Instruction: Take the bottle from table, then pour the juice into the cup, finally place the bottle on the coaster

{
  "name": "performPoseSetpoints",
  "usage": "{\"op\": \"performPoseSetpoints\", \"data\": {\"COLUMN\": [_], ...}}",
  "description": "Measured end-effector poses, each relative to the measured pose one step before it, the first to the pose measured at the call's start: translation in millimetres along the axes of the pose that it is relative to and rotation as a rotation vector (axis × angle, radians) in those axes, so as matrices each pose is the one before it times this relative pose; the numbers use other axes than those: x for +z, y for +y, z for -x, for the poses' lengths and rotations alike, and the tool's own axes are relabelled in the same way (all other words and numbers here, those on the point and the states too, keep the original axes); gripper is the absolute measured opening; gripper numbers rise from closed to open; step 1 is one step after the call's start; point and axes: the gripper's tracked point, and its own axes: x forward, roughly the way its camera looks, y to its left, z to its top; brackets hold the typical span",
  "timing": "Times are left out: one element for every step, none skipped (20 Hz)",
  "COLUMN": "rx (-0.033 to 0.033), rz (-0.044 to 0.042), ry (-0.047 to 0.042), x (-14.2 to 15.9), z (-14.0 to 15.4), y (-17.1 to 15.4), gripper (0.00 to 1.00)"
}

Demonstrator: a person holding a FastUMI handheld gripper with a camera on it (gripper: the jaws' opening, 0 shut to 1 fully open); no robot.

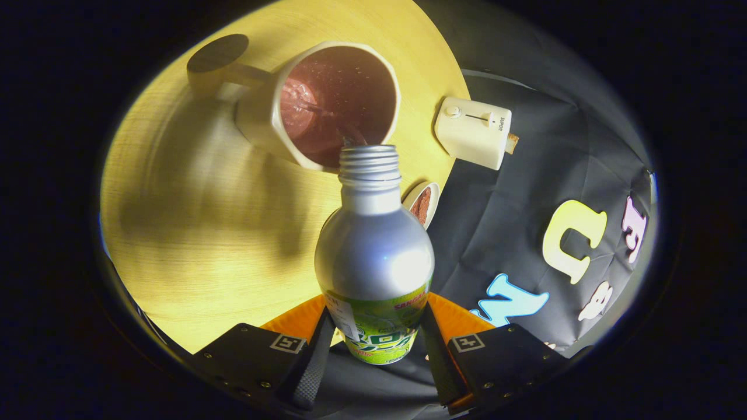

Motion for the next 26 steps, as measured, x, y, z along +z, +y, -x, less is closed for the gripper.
{"op": "performPoseSetpoints", "data": {"rx": [0.0023,-0.00051,-0.0013,0.00077,-0.00074,-0.00214,-0.0028,0.00147,0.00176,-0.00098,0.00084,-0.00032,-0.00169,0.00141,0.00359,0.00323,0.00108,0.00105,0.00143,-0.00143,-0.00173,0.00199,0.00138,-0.00268,-0.00233,-0.00149], "rz": [0.00427,0.00456,0.00361,0.00294,0.004,0.0047,0.00423,0.00323,0.00232,0.00363,0.0052,0.00604,0.00626,0.00407,0.00129,0.00138,0.00327,0.00383,0.00476,0.0063,0.0066,0.00628,0.00585,0.00638,0.00818,0.00924], "ry": [0.00116,0.00126,0.00001,-0.00013,-0.00009,0.00181,0.00065,0.00106,0.00204,0.00231,0.00238,0.00327,0.00268,-0.00028,0.0019,0.00161,0.00261,0.00164,0.00132,-0.00158,0.00226,0.00559,0.00367,0.00011,0.00181,0.00216], "x": [-0.03,-0.48,0.12,-0.18,0.46,-0.44,-0.22,-0.27,-0.17,-0.97,-0.13,-1.26,-0.39,-0.21,-0.05,-0.16,0.07,-0.28,1.27,0.92,0.7,-0.57,0.64,0.59,0.81,-0.04], "z": [-0.58,-0.93,0.83,-0.28,-0.16,-0.55,-0.85,-0.49,0.39,0.55,-0.01,0.46,0.79,0.5,-0.23,1.03,-0.6,0.81,0.86,0.48,2.11,1.39,-0.95,1.36,1.53,0.17], "y": [-0.26,-0.59,0.06,-0.94,-0.74,-2.14,-0.86,-1.56,-0.57,-0.55,-2.24,-0.56,0.22,-0.58,0.22,0.21,-0.36,0.55,0.07,-0.31,-0.28,-0.66,-1.25,-1.19,-1.2,-1.34], "gripper": [0.76,0.76,0.76,0.76,0.76,0.76,0.76,0.76,0.76,0.76,0.76,0.76,0.76,0.76,0.76,0.76,0.76,0.76,0.76,0.76,0.76,0.76,0.76,0.76,0.76,0.76]}}
